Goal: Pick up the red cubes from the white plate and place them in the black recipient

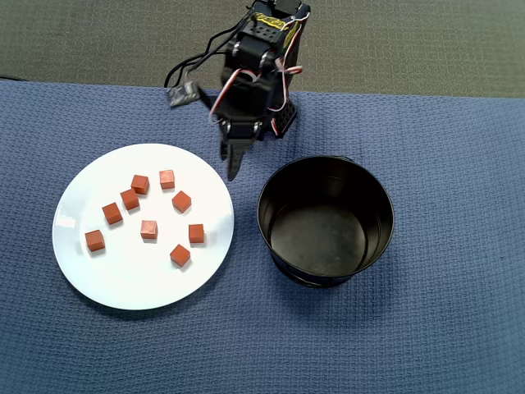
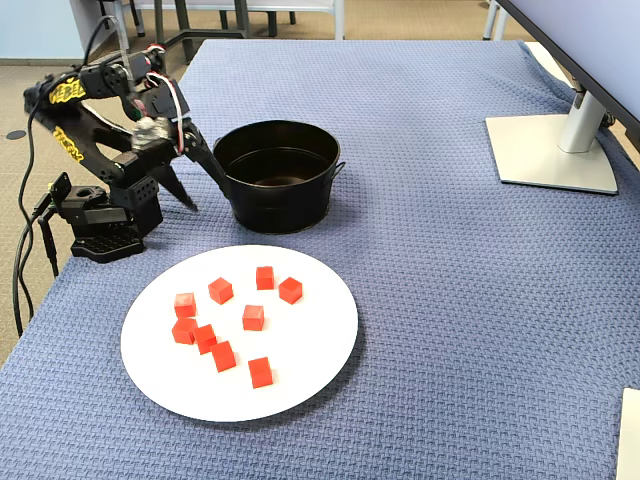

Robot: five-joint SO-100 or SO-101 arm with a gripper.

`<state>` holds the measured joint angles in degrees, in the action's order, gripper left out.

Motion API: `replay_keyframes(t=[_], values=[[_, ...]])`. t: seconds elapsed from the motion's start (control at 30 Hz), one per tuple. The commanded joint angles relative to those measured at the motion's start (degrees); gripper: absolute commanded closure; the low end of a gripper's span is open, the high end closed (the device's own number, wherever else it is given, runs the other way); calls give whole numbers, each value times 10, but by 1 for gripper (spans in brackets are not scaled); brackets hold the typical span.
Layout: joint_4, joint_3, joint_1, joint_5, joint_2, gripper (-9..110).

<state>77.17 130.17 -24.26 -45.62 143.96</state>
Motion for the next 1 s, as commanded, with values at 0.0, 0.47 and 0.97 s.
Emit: replay_keyframes(t=[0.0,0.47,0.97], values=[[-36,-76,-57,-98,-84,79],[-127,-239,-68,51,-403,80],[-106,-334,-9,149,-542,84]])
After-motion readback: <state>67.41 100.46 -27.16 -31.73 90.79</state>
